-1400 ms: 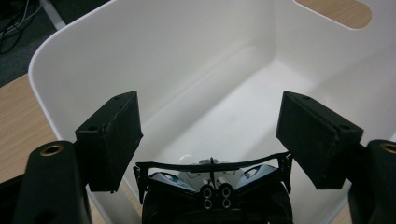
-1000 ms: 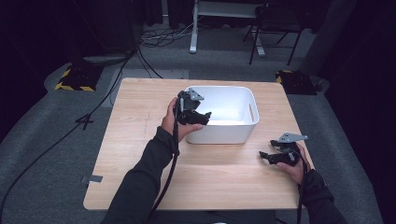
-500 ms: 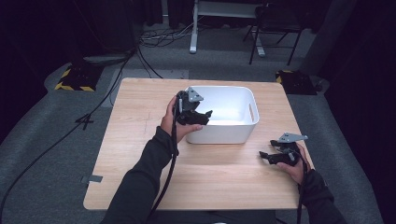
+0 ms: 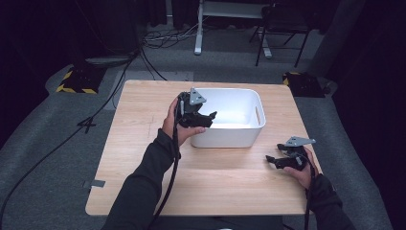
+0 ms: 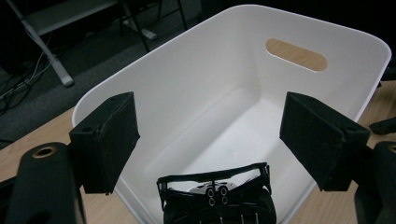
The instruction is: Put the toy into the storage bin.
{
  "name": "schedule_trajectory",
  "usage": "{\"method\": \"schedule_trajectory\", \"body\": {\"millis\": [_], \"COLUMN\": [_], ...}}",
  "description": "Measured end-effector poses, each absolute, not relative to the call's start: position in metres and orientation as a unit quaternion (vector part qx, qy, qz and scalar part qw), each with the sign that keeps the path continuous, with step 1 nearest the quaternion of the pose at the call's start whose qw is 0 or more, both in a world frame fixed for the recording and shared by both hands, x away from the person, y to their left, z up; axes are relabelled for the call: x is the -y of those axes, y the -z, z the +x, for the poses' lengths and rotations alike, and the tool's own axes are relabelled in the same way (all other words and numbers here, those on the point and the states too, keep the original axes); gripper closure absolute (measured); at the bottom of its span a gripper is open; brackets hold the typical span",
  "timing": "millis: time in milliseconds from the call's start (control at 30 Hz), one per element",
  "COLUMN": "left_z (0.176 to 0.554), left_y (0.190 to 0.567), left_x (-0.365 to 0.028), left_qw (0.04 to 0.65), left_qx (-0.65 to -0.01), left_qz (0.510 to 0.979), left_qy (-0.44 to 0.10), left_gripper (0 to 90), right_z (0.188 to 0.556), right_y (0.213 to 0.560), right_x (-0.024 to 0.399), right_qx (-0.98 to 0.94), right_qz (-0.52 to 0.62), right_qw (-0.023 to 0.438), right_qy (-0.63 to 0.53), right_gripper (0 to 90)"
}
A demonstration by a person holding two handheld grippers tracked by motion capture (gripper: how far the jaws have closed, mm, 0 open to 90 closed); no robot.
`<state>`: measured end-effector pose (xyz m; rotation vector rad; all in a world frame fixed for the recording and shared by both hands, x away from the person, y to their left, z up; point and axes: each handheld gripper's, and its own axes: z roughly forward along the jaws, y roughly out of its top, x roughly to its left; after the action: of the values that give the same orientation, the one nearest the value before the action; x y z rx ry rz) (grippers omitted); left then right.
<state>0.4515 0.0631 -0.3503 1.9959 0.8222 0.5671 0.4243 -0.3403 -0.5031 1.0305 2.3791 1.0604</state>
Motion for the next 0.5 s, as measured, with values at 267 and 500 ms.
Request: {"method": "schedule_trajectory", "body": {"millis": [267,500], "left_z": [0.4494,0.4471], "left_y": [0.346,0.3423], "left_x": [-0.0669,-0.0697], "left_qw": [0.436,0.437], "left_qx": [-0.317,-0.311], "left_qz": [0.808,0.808], "left_qy": [-0.238,-0.245], "left_gripper": [19.5,17.9], "right_z": [0.4243,0.4243], "right_y": [0.5031,0.5031], "right_x": [0.3403,0.3403], "right_qx": [-0.837,-0.837], "right_qz": [0.363,0.363], "right_qw": [0.169,0.169], "right_qy": [-0.373,-0.373], "right_gripper": [20.3,20.2]}}
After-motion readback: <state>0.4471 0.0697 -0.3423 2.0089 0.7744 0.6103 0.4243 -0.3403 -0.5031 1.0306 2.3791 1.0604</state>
